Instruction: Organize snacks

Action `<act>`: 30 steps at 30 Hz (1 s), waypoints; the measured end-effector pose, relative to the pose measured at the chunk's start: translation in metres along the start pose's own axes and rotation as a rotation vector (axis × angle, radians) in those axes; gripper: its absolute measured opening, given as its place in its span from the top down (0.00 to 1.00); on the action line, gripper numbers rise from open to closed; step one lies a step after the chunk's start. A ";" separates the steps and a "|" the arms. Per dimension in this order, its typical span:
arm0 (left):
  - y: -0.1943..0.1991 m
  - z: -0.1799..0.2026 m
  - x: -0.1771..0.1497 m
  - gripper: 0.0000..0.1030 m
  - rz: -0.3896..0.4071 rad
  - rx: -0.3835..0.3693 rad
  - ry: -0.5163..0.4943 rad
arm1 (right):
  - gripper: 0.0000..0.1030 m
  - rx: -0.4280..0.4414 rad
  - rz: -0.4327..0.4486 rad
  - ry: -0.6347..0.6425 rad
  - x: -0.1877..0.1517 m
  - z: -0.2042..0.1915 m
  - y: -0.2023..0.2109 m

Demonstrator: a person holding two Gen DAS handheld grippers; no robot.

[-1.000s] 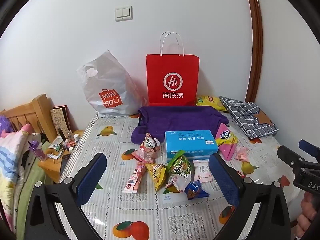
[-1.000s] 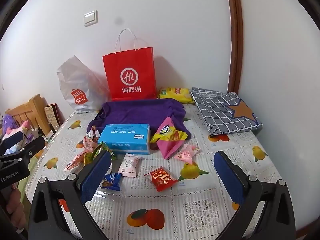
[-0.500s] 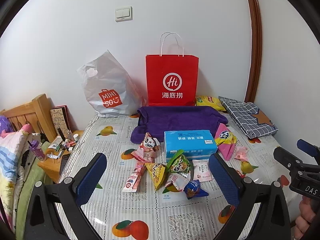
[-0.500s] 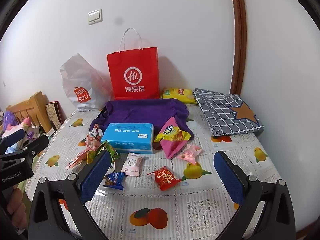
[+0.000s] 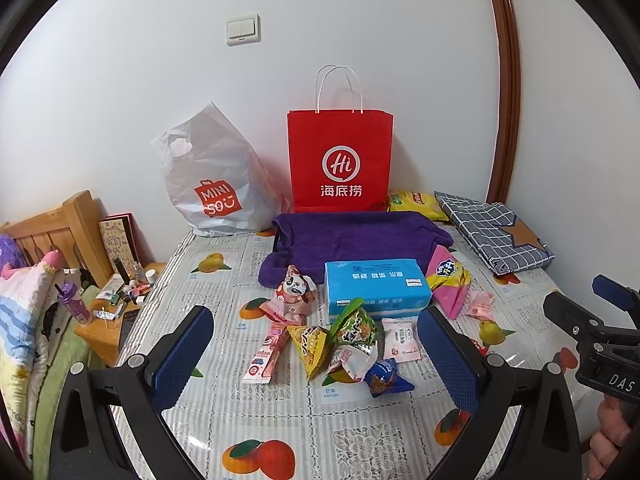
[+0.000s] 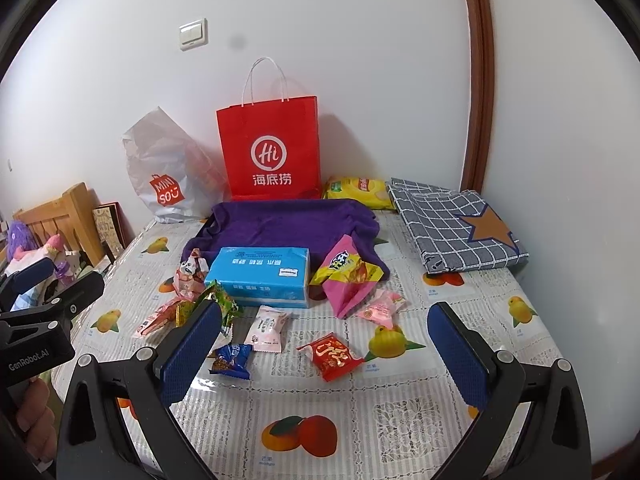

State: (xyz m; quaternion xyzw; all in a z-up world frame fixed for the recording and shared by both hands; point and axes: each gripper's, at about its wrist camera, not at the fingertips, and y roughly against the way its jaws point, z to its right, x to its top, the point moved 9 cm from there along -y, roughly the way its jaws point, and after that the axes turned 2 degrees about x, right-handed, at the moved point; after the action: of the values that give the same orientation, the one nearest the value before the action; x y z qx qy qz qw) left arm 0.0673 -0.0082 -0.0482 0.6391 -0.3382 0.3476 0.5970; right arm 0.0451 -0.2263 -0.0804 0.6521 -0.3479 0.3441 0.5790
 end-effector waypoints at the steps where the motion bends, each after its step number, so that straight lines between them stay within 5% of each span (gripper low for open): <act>1: 0.000 0.000 0.000 0.00 0.001 0.002 -0.001 | 0.01 0.000 0.000 0.001 0.000 0.000 0.000; 30: 0.001 0.003 -0.001 0.00 0.004 0.002 -0.006 | 0.01 0.003 -0.004 0.001 -0.002 -0.004 -0.001</act>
State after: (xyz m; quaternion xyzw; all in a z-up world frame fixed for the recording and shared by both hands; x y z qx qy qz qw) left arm 0.0657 -0.0109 -0.0489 0.6399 -0.3408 0.3473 0.5948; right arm 0.0448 -0.2219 -0.0819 0.6535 -0.3456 0.3440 0.5789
